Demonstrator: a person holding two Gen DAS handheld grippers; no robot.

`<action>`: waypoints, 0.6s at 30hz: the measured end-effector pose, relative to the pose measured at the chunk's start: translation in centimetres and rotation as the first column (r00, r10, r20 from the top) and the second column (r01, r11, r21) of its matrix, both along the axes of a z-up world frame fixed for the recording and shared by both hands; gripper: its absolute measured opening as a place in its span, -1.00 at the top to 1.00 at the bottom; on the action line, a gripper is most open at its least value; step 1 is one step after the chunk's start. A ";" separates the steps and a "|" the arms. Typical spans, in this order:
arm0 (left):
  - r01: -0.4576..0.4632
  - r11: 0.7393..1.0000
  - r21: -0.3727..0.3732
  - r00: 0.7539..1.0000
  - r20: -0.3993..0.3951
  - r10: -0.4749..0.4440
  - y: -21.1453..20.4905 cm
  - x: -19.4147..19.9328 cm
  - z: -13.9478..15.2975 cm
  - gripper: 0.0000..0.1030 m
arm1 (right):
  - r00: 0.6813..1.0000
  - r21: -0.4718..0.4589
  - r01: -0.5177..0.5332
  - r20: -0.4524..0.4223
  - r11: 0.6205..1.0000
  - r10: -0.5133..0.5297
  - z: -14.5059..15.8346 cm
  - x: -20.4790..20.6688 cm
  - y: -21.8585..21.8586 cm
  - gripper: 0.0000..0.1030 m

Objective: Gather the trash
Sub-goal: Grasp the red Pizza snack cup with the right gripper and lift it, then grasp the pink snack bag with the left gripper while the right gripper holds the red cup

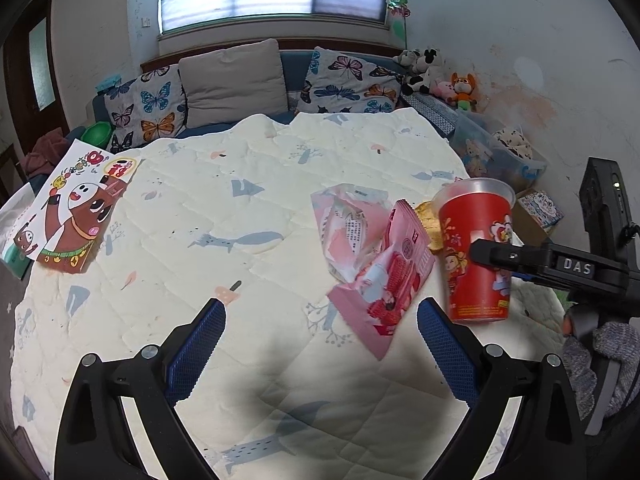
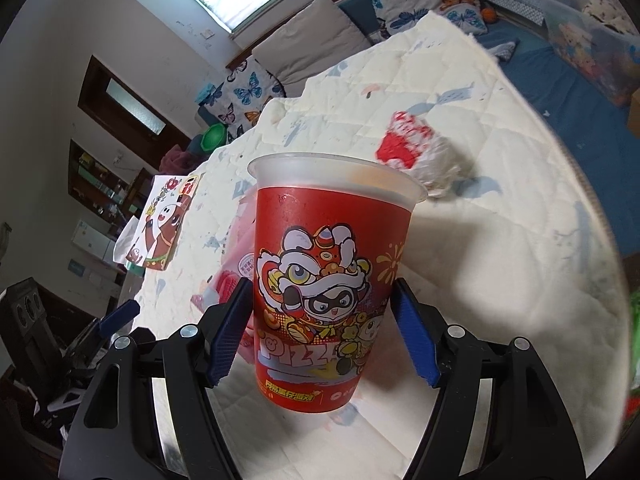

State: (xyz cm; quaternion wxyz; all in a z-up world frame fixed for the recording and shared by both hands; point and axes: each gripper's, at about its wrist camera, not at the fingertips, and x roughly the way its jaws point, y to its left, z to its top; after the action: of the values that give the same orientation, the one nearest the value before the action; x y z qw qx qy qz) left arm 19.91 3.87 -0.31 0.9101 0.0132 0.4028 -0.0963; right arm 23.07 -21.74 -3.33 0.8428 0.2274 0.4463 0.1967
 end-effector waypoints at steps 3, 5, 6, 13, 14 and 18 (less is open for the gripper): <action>0.011 1.000 -0.001 1.000 -0.001 -0.011 -0.5 0.0 -0.1 -0.80 | 1.000 -0.007 0.013 0.008 1.000 -0.013 0.3 -0.6 -0.9 -0.36; 0.019 1.000 0.002 1.000 0.000 -0.019 -0.9 0.1 -0.1 -0.77 | 1.000 -0.012 0.018 0.013 1.000 -0.018 0.5 -1.0 -1.6 -0.36; 0.023 1.000 0.003 1.000 -0.001 -0.023 -1.2 0.1 -0.1 -0.74 | 1.000 -0.018 0.024 0.019 1.000 -0.024 0.7 -1.3 -2.0 -0.36; 0.060 0.998 0.012 0.998 -0.001 -0.060 -2.8 0.5 -0.3 -0.69 | 0.997 -0.033 0.051 0.053 0.998 -0.050 1.7 -3.3 -4.0 -0.36; 0.066 0.998 0.014 0.998 -0.001 -0.066 -3.0 0.5 -0.3 -0.69 | 0.997 -0.036 0.056 0.057 0.998 -0.054 1.8 -3.6 -4.2 -0.36; 0.101 0.995 0.023 0.995 -0.006 -0.101 -4.1 1.1 -0.7 -0.69 | 0.995 -0.048 0.072 0.074 0.996 -0.069 2.3 -4.9 -5.7 -0.36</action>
State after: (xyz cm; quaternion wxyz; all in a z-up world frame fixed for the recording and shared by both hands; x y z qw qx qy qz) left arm 20.98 -0.21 -1.01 0.9030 0.0437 0.4047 -0.1376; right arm 18.15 -27.41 -0.99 0.8704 0.2143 0.4121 0.1635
